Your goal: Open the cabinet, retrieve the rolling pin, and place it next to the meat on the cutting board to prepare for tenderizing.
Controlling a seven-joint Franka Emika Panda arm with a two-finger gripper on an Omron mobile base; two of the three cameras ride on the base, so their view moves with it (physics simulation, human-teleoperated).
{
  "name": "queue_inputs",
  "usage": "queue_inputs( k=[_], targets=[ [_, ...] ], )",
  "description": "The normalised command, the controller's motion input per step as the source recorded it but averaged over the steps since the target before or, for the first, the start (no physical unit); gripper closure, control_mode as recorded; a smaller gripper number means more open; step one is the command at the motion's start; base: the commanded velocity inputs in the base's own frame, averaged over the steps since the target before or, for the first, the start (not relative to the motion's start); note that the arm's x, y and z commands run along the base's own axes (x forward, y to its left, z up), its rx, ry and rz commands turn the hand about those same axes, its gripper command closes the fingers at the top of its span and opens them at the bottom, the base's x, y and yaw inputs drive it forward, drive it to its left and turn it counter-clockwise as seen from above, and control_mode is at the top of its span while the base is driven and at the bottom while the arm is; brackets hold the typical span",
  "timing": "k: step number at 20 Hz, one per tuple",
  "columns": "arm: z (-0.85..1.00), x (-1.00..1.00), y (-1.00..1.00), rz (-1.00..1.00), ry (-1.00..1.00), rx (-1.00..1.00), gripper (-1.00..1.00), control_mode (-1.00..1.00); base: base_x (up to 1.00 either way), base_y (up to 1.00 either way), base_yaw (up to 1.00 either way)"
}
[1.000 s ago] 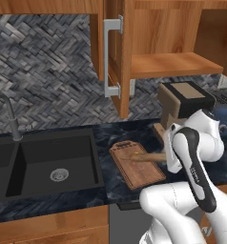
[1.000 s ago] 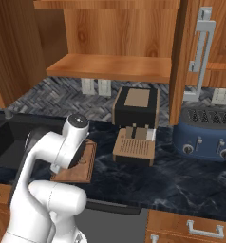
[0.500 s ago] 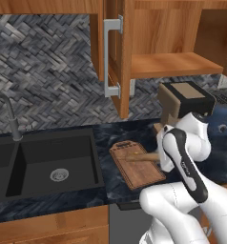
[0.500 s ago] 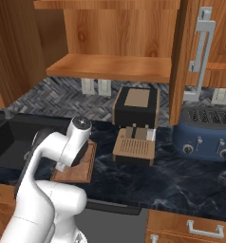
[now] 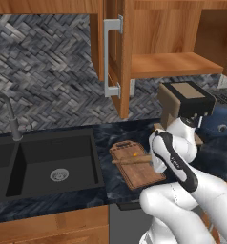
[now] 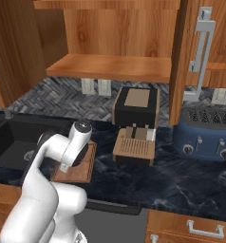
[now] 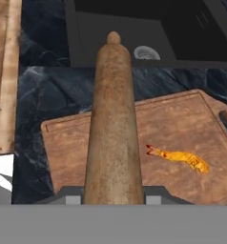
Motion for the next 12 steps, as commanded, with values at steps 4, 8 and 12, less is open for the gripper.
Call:
queue_inputs(
  k=[4, 8, 12],
  targets=[
    [-0.34, 0.22, 0.05, 0.04, 0.0, -0.02, 1.0, -1.0, 0.0, 0.0, 0.0],
    [-0.31, 0.23, 0.02, 0.04, 0.0, -0.01, 1.0, -1.0, 0.0, 0.0, 0.0],
    [-0.35, 0.2, 0.0, 0.05, 0.0, -0.01, 1.0, -1.0, 0.0, 0.0, 0.0]
  ],
)
